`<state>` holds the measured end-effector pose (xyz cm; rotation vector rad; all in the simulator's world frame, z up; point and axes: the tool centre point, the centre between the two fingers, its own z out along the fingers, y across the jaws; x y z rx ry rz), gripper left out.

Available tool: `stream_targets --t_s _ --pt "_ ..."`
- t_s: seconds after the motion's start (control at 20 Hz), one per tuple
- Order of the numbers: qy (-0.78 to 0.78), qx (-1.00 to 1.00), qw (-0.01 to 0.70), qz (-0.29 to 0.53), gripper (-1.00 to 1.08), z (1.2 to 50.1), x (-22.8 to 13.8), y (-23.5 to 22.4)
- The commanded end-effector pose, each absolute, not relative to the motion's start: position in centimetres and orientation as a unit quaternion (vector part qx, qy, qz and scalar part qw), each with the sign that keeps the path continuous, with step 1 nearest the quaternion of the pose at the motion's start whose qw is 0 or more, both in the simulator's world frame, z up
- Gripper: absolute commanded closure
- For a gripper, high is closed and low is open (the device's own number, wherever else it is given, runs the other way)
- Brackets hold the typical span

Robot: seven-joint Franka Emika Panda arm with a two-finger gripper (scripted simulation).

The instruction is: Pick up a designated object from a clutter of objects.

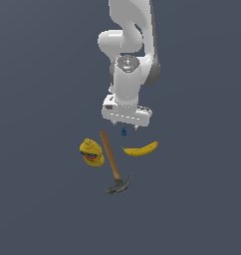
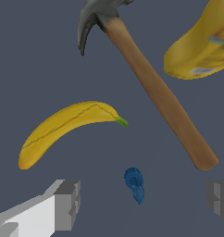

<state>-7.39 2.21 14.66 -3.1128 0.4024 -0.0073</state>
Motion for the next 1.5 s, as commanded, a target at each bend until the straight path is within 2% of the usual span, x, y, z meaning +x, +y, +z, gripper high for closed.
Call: stream_targets --t_s 0.0,0.55,1.05,1.45 --pt "0.145 -0.989 0.001 -0.002 -0.92 13.1 -8.9 2.2" --pt "0.184 -0.983 0.0 0.0 -0.92 9.5 -12.9 2.0" --pt "0.186 -0.983 0.0 0.0 -0.92 8.8 -13.2 2.0" --pt "0.186 -0.982 0.0 0.0 -0.92 5.8 -13.3 2.0"
